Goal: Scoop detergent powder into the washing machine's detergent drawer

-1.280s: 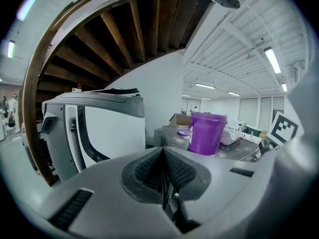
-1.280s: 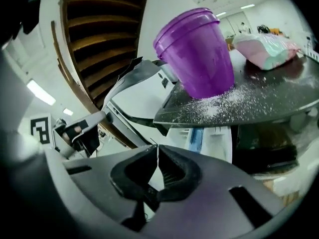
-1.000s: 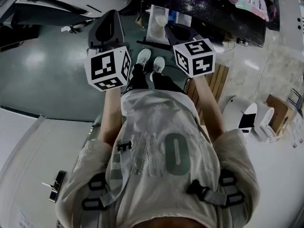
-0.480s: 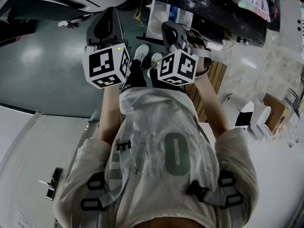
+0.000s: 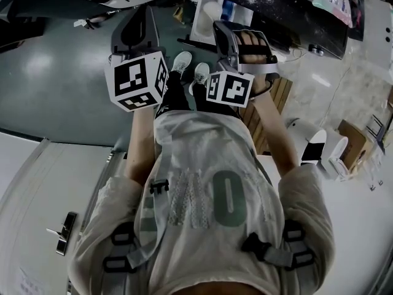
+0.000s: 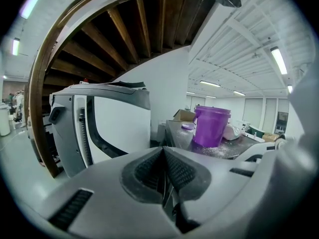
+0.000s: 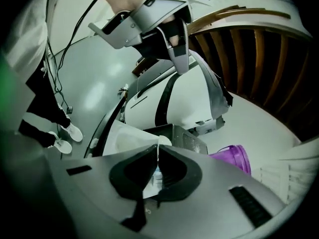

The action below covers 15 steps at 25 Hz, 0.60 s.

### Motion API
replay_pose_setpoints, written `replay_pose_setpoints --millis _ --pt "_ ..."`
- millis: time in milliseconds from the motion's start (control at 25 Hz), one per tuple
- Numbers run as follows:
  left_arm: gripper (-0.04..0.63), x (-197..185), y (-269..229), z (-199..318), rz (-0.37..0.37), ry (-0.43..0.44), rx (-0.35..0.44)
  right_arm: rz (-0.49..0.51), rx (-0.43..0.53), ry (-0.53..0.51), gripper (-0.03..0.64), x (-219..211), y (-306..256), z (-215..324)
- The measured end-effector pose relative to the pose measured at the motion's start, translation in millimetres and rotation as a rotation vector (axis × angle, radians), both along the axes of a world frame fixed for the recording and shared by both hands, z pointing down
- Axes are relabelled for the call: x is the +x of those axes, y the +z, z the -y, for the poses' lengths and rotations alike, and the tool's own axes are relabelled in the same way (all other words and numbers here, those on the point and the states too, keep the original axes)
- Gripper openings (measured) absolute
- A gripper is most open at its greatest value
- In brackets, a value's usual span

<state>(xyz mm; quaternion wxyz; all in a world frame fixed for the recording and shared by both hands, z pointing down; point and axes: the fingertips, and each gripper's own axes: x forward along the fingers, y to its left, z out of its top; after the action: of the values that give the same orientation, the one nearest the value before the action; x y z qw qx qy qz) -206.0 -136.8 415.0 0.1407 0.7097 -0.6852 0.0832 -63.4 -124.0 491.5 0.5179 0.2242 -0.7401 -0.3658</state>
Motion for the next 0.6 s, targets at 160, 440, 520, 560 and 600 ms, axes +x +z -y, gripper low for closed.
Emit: replay_pose_setpoints --millis 160,440,520,560,600 --pt "0.021 0.0 2.5 -3.8 -0.002 -0.004 -0.004 -0.035 0.021 -0.031 0.012 0.9 3.6 -3.9" --pt "0.02 0.8 6.9 -10.1 -0.011 -0.009 -0.009 -0.053 0.027 -0.056 0.012 -0.3 5.3 -9.3" --pt "0.021 1.3 6.8 -11.1 -0.012 -0.01 -0.008 -0.054 0.03 -0.058 0.012 0.2 4.6 -9.4" --pt "0.021 1.6 6.5 -11.3 -0.013 -0.01 -0.007 -0.055 0.032 -0.059 0.012 0.6 4.1 -9.0" --pt "0.021 1.9 5.9 -11.4 -0.013 -0.01 -0.005 -0.056 0.035 -0.06 0.012 0.9 3.4 -8.5"
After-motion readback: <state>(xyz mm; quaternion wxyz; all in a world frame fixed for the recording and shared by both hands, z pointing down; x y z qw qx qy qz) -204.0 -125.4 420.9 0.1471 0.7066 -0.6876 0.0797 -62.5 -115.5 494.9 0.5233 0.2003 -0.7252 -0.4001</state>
